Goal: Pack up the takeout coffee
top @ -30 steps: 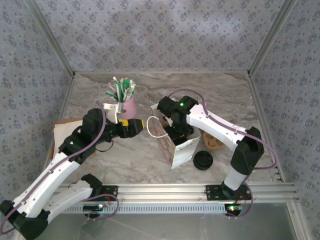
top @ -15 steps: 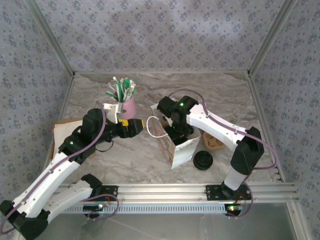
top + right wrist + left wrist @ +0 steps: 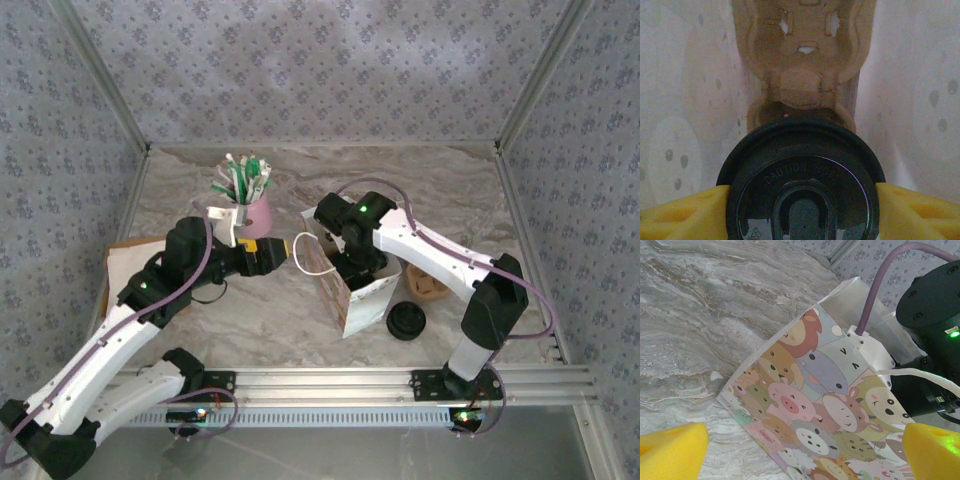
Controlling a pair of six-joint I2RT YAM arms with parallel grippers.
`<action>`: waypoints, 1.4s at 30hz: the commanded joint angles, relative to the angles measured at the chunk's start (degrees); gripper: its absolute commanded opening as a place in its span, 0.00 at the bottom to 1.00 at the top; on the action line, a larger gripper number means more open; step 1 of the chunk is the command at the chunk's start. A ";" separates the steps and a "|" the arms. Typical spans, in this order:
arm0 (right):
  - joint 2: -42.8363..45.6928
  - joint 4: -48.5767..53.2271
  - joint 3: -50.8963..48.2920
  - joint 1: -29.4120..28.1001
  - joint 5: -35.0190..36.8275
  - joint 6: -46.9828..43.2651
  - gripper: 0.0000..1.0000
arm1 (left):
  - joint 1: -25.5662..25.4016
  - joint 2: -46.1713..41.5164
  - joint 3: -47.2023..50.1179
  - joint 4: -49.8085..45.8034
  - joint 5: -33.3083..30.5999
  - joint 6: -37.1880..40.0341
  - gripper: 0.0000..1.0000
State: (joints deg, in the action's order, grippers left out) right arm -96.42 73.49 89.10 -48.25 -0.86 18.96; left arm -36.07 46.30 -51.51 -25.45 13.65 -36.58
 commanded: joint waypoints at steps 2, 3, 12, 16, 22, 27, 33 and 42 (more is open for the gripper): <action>1.24 0.58 0.16 -0.28 0.60 -0.57 0.71 | -0.38 0.25 -0.92 1.55 -0.13 -0.07 0.99; 1.24 0.51 0.19 -0.30 0.68 -0.54 0.71 | -0.32 0.24 -0.96 1.58 -0.12 -0.07 0.99; 1.29 0.34 -0.07 -0.34 0.54 -0.43 0.71 | -0.47 0.17 -0.70 1.55 -0.20 -0.11 1.00; 1.33 0.42 -0.07 -0.29 0.59 -0.50 0.71 | -0.43 0.02 -0.67 1.50 -0.25 -0.16 0.99; 1.58 0.25 -0.32 -0.34 0.61 -0.42 0.71 | -0.48 -0.05 -0.53 1.49 -0.31 -0.10 1.00; 1.69 -0.15 -0.54 -0.34 0.25 -0.43 0.71 | -0.44 -0.24 -0.48 1.52 -0.24 -0.25 1.00; 1.94 -0.92 -1.25 -0.35 -0.20 -0.34 0.71 | -0.44 -0.33 -0.44 1.37 -0.38 -0.20 0.99; 1.96 -3.17 -3.28 -0.09 -1.35 -0.34 0.71 | -0.57 -0.25 -0.44 1.46 -0.38 -0.33 1.00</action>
State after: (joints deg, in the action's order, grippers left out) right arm -95.79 70.57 86.80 -48.29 -1.10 18.96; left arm -36.14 46.30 -51.51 -25.45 13.65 -36.60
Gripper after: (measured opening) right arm 0.711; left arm 0.994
